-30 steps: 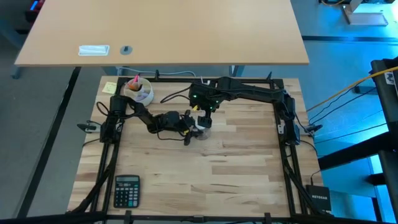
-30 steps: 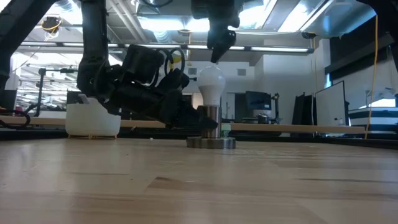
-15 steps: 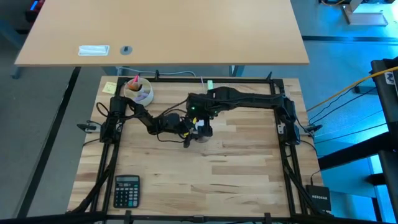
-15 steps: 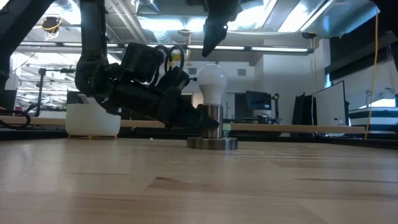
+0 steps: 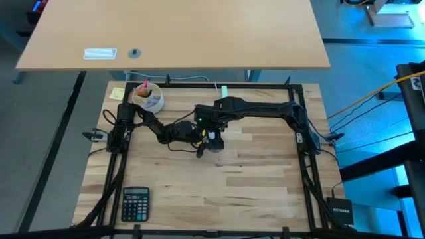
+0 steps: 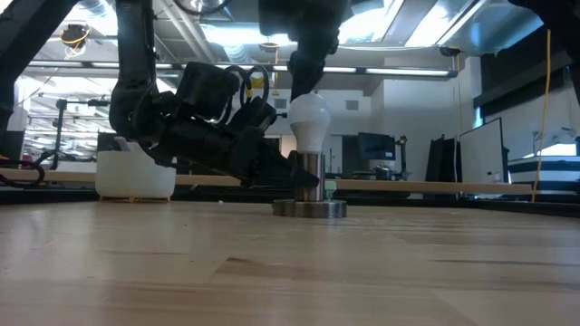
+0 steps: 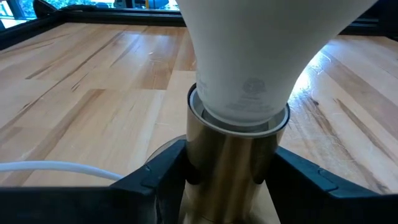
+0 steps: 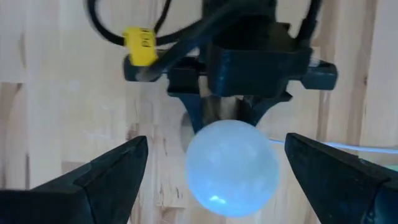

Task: Screw lightbulb
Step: Insert the lightbulb into the lamp

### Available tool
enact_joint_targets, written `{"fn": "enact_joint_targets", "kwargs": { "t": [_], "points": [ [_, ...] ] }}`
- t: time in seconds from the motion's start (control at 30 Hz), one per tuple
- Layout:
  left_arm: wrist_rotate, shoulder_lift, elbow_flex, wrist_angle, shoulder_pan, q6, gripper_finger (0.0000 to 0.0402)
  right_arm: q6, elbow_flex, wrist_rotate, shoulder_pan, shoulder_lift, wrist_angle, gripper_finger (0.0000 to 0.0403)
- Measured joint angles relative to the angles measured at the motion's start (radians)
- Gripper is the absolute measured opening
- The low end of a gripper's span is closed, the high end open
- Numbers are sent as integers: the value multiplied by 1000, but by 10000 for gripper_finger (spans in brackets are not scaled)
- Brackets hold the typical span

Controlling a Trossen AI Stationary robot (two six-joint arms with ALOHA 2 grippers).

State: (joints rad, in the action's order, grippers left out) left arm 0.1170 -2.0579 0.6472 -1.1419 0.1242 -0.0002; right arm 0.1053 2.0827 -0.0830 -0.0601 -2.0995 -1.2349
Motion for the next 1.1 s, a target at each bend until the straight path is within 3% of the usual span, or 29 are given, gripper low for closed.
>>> {"fn": "enact_joint_targets", "kwargs": {
  "t": [1.1],
  "points": [
    [0,0,0,1,-6,3,188,10,-82,47,-13,-15,29,371]
  ]
}}
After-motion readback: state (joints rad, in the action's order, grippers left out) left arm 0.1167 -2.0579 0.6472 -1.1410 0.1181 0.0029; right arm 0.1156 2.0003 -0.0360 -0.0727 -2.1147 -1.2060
